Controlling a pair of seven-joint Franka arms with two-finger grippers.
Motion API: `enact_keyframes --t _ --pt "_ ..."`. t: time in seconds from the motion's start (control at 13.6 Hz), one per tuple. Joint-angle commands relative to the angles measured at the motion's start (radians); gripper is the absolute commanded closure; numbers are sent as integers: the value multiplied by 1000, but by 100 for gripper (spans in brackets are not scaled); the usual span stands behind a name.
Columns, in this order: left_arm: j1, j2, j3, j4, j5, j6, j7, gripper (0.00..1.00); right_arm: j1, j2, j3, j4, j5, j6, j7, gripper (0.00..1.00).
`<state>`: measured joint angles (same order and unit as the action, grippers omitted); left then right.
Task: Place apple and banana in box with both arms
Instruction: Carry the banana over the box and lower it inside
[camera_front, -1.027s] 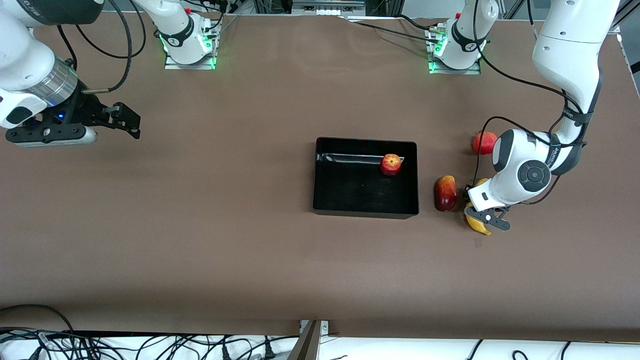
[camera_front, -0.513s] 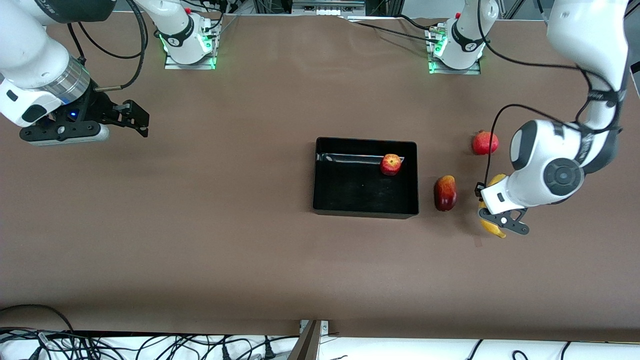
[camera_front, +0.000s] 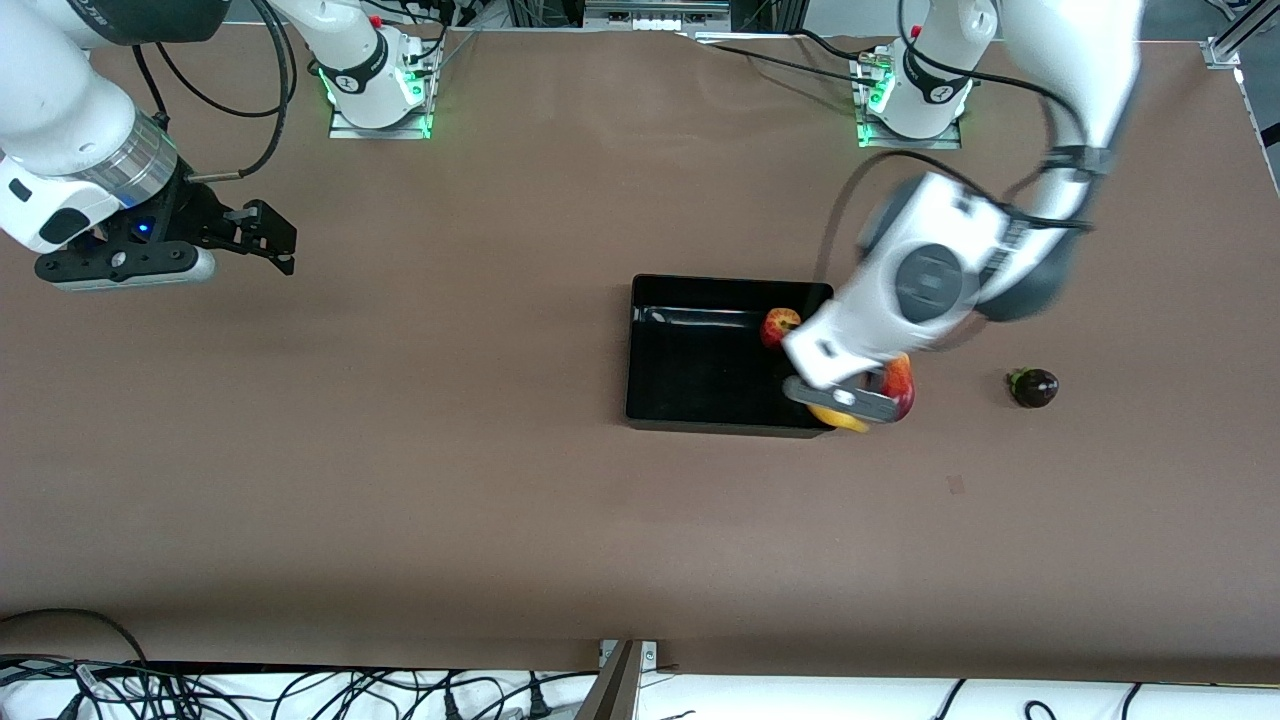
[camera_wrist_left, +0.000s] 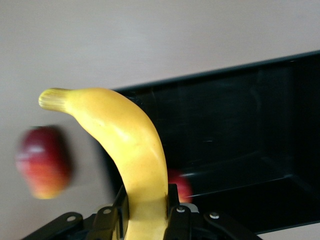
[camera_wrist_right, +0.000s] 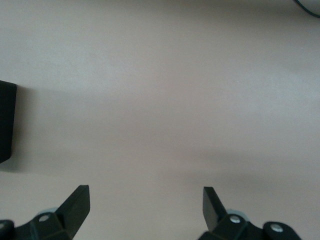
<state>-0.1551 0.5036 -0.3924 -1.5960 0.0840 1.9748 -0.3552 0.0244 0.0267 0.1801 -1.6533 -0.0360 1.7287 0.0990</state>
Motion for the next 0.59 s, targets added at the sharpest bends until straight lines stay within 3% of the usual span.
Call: enact_keyframes --t 0.0,0.15,0.51 --pt "-121 102 0 60 8 105 -143 100 0 -8 -1 4 -16 -1 1 0" --pt "-144 169 0 50 10 205 -157 100 0 -8 -1 4 -16 -1 1 0" --pt "-178 257 1 34 31 223 -159 98 -1 -8 -1 4 -15 -1 1 0"
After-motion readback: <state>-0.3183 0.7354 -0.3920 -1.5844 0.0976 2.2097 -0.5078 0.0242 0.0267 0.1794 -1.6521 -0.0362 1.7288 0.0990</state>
